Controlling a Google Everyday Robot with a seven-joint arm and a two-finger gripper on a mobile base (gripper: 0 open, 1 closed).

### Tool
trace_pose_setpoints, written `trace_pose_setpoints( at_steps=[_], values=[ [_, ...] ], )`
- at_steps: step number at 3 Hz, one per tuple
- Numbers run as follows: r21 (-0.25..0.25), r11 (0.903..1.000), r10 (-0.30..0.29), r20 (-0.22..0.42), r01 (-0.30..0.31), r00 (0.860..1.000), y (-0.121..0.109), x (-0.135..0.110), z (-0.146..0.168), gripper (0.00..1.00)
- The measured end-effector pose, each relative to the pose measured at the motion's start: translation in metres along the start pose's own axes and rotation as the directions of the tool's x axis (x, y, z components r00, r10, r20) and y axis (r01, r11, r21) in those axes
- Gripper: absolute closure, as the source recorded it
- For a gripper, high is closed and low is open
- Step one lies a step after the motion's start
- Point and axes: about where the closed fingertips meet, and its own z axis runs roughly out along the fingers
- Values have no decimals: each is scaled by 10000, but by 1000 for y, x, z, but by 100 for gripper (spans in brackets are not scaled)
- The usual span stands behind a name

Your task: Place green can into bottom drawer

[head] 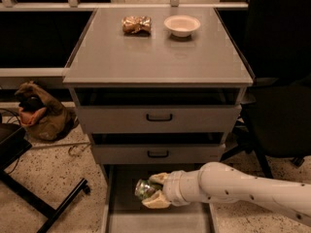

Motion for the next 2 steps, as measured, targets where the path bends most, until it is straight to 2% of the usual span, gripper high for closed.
trace_pose_setpoints(
  at_steps=[1,2],
  values=[
    [-137,9994,310,148,-308,9994,5,8,12,100],
    [-137,9994,310,148,-308,9994,5,8,12,100]
  ],
)
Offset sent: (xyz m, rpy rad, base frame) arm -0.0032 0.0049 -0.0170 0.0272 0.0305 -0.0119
